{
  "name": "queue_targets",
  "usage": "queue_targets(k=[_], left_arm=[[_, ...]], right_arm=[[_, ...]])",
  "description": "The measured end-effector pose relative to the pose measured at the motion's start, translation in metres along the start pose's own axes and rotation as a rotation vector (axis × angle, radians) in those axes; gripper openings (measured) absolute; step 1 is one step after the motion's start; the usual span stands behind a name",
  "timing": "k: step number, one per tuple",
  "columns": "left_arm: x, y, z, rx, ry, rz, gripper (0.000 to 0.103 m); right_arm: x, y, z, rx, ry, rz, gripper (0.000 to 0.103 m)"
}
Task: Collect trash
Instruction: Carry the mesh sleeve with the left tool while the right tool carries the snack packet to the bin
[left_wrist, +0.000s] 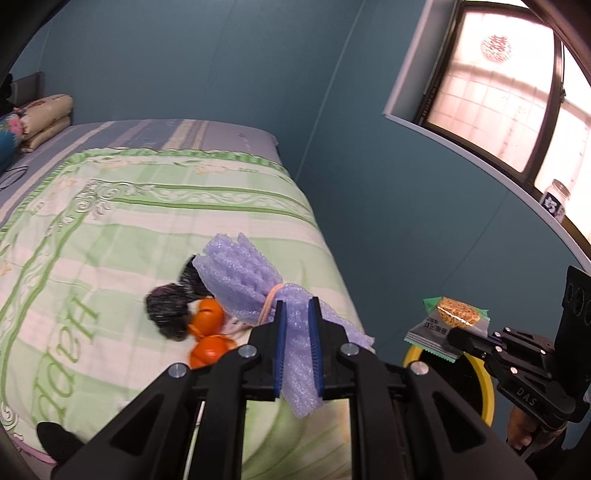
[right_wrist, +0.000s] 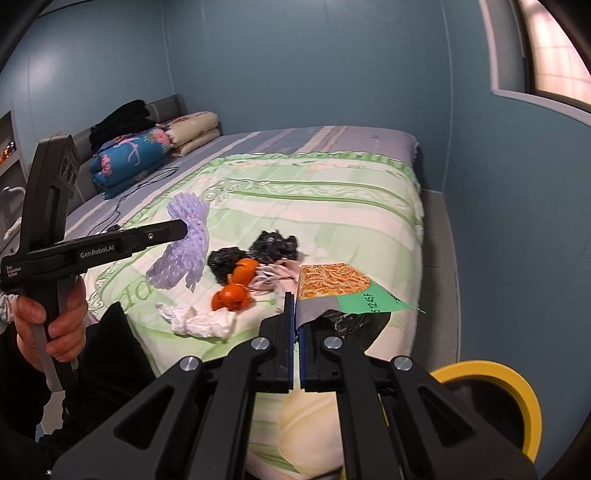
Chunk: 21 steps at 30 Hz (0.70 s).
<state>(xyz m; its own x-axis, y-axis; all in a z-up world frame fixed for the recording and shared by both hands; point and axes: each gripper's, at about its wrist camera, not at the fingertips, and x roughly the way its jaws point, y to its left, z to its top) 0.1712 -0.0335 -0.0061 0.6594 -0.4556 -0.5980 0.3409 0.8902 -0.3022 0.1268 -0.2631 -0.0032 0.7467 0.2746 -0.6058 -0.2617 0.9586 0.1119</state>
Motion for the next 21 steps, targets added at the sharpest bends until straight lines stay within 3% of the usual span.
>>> queue_targets(k=[12, 21], left_arm=[[0.040, -0.058, -0.012, 0.042, 0.101, -0.134, 0.011], [0.065, -0.122, -0.025, 0.135, 0.167, -0.208, 0.011]], right_arm=[[-0.044, -0.063, -0.025, 0.101, -0.006, -0.110, 0.001], [-0.074, -0.101, -0.049, 0.179, 0.001, -0.175, 0.001]])
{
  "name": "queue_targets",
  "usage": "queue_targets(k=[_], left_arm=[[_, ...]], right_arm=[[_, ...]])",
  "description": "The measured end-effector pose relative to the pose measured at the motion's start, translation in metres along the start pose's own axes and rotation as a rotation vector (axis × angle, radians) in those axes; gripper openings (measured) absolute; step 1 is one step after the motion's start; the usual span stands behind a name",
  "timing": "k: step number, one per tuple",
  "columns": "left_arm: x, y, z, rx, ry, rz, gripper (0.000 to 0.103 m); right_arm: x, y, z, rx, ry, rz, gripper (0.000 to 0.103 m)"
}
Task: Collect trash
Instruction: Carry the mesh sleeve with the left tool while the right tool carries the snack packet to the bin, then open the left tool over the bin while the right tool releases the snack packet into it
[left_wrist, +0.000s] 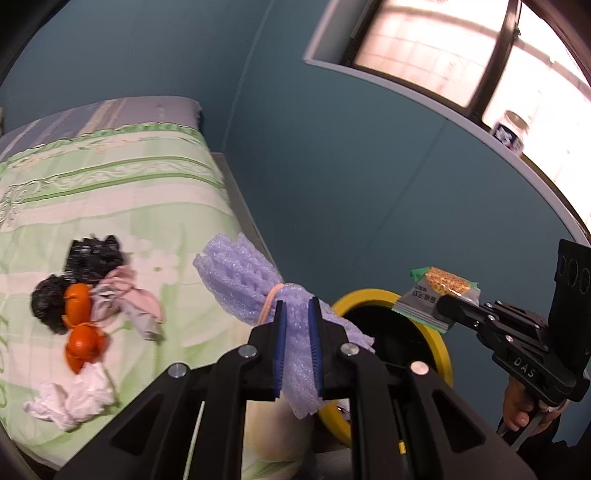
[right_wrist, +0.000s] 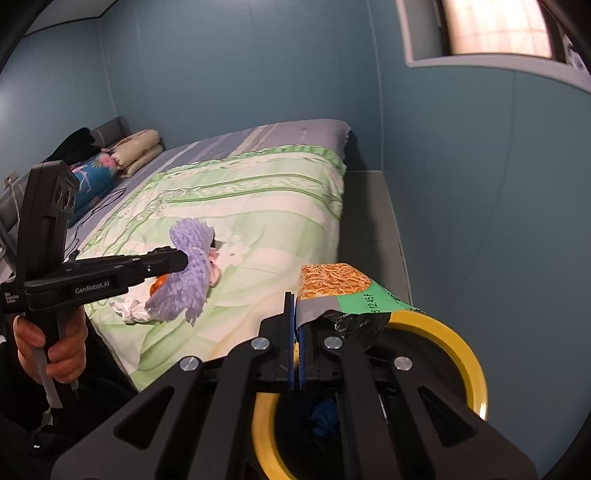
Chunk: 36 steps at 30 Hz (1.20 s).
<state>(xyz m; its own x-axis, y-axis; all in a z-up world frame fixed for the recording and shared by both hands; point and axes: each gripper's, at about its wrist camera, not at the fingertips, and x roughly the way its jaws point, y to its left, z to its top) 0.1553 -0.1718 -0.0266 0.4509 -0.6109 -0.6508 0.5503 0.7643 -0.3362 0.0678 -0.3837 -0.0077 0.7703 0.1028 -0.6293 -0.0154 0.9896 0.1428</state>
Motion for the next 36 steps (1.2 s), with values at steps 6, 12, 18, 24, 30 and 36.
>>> queue_targets(k=[6, 12, 18, 24, 30, 36], left_arm=[[0.021, -0.030, -0.004, 0.035, 0.050, -0.043, 0.011], [0.040, -0.055, -0.011, 0.078, 0.093, -0.071, 0.011], [0.061, -0.069, -0.021, 0.103, 0.150, -0.083, 0.011], [0.077, -0.079, -0.031, 0.122, 0.189, -0.099, 0.011], [0.093, -0.079, -0.037, 0.118, 0.232, -0.127, 0.012], [0.102, -0.080, -0.039, 0.115, 0.247, -0.144, 0.020]], right_arm=[[-0.005, -0.026, -0.015, 0.063, 0.033, -0.032, 0.001], [-0.005, -0.040, -0.024, 0.094, 0.068, -0.053, 0.001], [0.004, -0.049, -0.027, 0.124, 0.112, -0.062, 0.001], [0.017, -0.057, -0.037, 0.158, 0.168, -0.066, 0.001], [0.028, -0.065, -0.044, 0.176, 0.221, -0.086, 0.002], [0.033, -0.069, -0.049, 0.181, 0.249, -0.104, 0.002]])
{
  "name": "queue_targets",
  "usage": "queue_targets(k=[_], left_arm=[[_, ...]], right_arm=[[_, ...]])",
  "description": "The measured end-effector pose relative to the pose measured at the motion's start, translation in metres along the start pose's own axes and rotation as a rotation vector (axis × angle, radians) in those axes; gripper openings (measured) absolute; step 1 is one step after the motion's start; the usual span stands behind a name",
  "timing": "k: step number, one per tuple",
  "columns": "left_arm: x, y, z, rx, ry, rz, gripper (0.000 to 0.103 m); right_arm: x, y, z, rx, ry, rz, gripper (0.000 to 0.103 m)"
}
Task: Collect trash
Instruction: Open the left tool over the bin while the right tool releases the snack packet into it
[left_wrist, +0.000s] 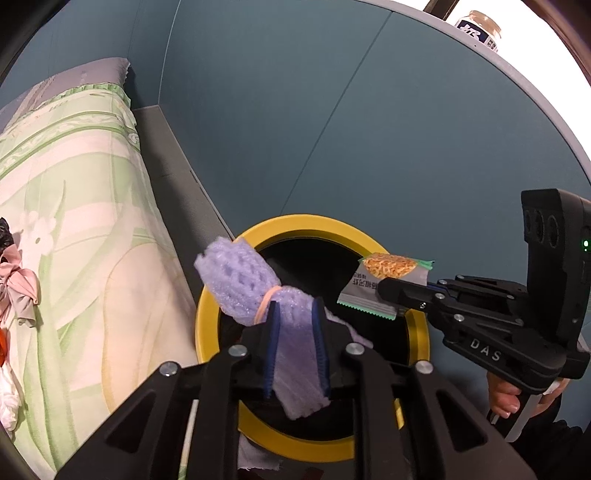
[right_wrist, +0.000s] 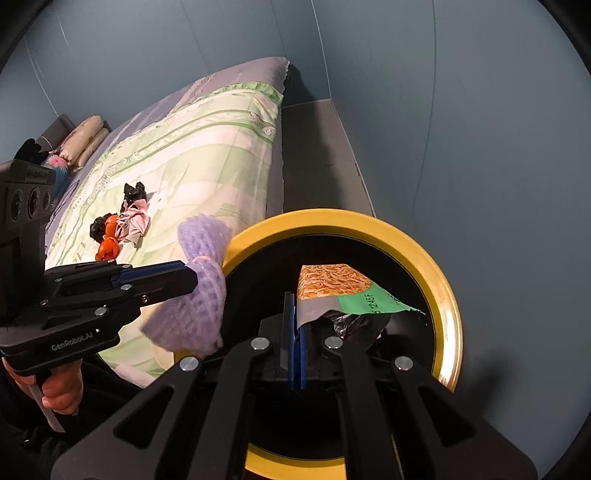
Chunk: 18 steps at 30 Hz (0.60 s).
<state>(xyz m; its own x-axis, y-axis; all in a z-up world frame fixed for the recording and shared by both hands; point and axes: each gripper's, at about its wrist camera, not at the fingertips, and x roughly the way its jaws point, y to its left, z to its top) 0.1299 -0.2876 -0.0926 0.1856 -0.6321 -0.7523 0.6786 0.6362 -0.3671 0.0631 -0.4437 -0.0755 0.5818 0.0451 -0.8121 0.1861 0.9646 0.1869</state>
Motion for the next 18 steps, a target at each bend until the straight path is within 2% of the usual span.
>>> queue_targets(k=[2, 5, 8, 14, 15, 17, 18], left_arm=[[0.000, 0.002, 0.000, -0.008, -0.003, -0.006, 0.035], [-0.003, 0.004, 0.000, -0.006, -0.014, 0.004, 0.045], [-0.008, 0.008, 0.000, -0.014, -0.020, 0.000, 0.047], [-0.026, 0.020, 0.005, -0.017, -0.047, 0.042, 0.051], [-0.032, 0.024, 0.005, -0.018, -0.055, 0.056, 0.053], [-0.045, 0.034, 0.006, -0.021, -0.074, 0.087, 0.055], [-0.051, 0.039, 0.007, -0.024, -0.081, 0.100, 0.055]], right_arm=[[0.002, -0.001, 0.000, 0.004, 0.010, -0.010, 0.002], [0.005, -0.004, 0.000, 0.019, 0.019, -0.017, 0.003], [0.005, -0.007, -0.001, 0.030, 0.022, -0.017, 0.003], [0.004, -0.009, 0.000, 0.046, 0.037, -0.008, 0.005], [0.004, -0.010, 0.000, 0.050, 0.036, -0.006, 0.008], [0.001, -0.013, 0.001, 0.068, 0.031, 0.005, 0.037], [0.000, -0.014, 0.001, 0.069, 0.030, 0.001, 0.039]])
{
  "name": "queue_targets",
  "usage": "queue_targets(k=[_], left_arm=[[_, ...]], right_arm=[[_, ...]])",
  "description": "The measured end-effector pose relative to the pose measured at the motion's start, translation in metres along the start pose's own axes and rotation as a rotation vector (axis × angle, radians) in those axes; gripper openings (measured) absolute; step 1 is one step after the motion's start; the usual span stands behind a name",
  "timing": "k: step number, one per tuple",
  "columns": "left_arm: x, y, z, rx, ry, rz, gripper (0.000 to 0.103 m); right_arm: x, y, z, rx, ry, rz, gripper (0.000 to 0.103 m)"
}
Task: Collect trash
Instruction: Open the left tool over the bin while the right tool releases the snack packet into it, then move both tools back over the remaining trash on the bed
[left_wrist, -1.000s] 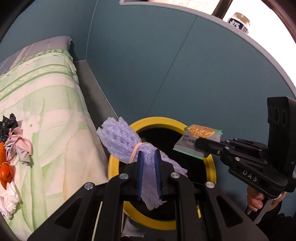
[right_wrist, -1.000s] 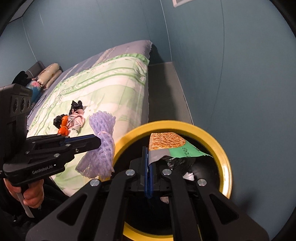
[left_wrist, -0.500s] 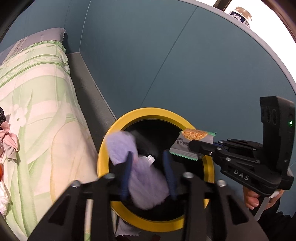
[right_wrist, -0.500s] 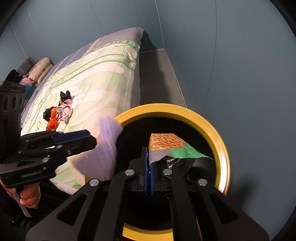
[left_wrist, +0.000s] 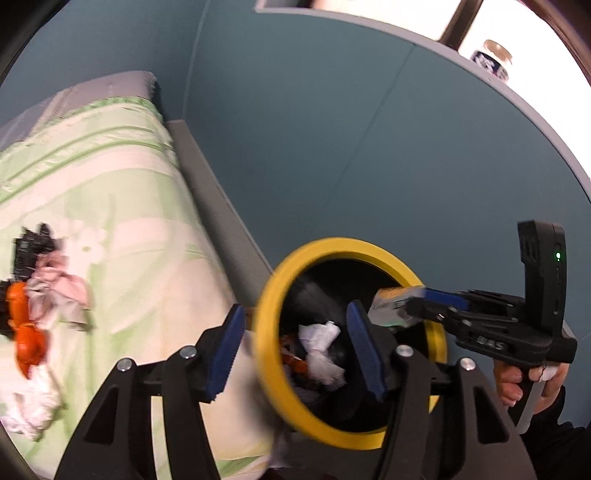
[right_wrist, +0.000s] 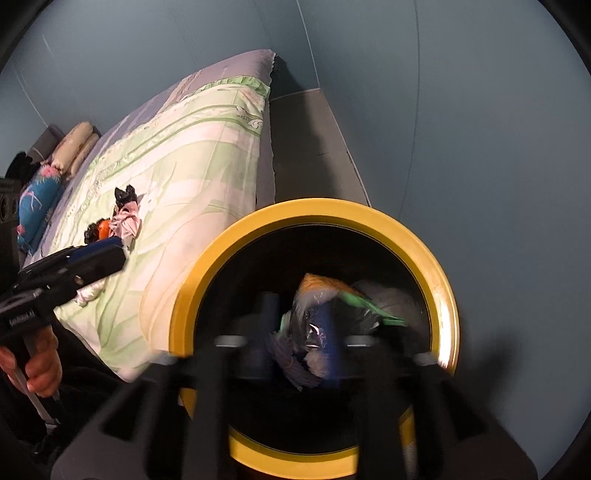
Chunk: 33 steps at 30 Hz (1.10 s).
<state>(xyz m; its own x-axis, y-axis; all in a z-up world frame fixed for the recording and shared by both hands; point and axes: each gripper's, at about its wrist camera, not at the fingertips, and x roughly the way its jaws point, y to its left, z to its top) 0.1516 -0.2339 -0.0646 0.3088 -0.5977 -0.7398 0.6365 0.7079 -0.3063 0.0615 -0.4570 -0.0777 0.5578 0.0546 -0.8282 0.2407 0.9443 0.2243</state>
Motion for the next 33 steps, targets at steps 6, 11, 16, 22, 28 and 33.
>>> queue_targets(k=[6, 11, 16, 22, 28, 33], left_arm=[[-0.044, 0.047, 0.004, -0.036, -0.066, 0.099, 0.058], [-0.090, 0.091, -0.006, -0.080, -0.115, 0.203, 0.060], [-0.130, 0.129, -0.015, -0.134, -0.156, 0.303, 0.063], [-0.168, 0.164, -0.032, -0.198, -0.207, 0.363, 0.067], [-0.183, 0.186, -0.051, -0.227, -0.232, 0.397, 0.072], [-0.184, 0.199, -0.070, -0.244, -0.226, 0.407, 0.079]], right_arm=[[-0.006, 0.005, 0.002, -0.004, -0.016, -0.025, 0.038], [-0.010, 0.037, 0.008, -0.092, -0.050, 0.000, 0.039], [-0.010, 0.082, 0.020, -0.198, -0.100, 0.050, 0.039], [-0.003, 0.142, 0.036, -0.320, -0.141, 0.085, 0.040], [0.021, 0.191, 0.046, -0.393, -0.127, 0.129, 0.045], [0.048, 0.225, 0.053, -0.435, -0.102, 0.151, 0.047]])
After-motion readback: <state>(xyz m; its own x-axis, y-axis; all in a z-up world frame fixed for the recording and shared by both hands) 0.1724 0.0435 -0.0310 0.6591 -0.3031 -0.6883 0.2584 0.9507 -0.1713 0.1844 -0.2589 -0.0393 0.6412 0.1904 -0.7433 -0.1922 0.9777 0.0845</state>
